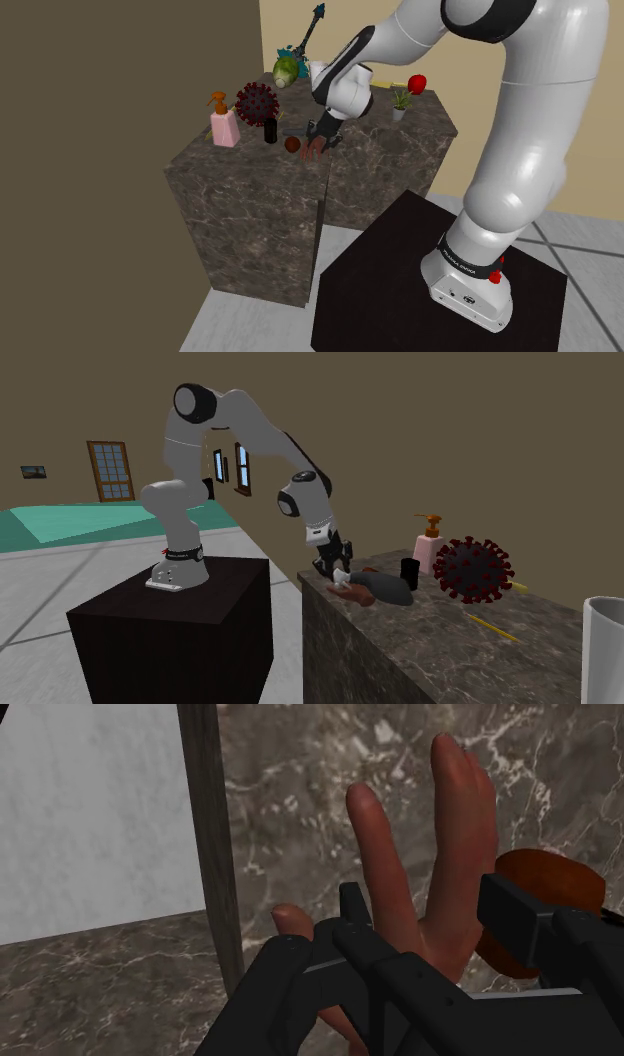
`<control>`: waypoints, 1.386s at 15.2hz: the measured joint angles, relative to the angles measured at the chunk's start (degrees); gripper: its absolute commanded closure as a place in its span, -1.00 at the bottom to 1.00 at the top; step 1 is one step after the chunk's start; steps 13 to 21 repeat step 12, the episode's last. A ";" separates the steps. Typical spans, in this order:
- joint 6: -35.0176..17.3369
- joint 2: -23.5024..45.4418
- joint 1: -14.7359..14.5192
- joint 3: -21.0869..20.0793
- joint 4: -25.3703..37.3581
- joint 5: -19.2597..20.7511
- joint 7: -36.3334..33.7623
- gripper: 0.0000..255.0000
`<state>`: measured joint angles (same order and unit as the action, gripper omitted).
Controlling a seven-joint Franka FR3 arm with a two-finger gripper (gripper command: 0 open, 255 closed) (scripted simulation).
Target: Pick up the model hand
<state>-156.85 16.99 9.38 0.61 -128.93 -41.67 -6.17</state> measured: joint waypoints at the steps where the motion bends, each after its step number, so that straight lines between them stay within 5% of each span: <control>1: 0.46 -0.45 -0.19 0.28 0.07 0.63 -0.66 1.00; 12: 6.16 -7.38 -1.61 2.87 -0.44 7.66 -7.71 1.00; 21: 6.16 -7.38 -1.61 2.87 -0.44 7.66 -7.71 1.00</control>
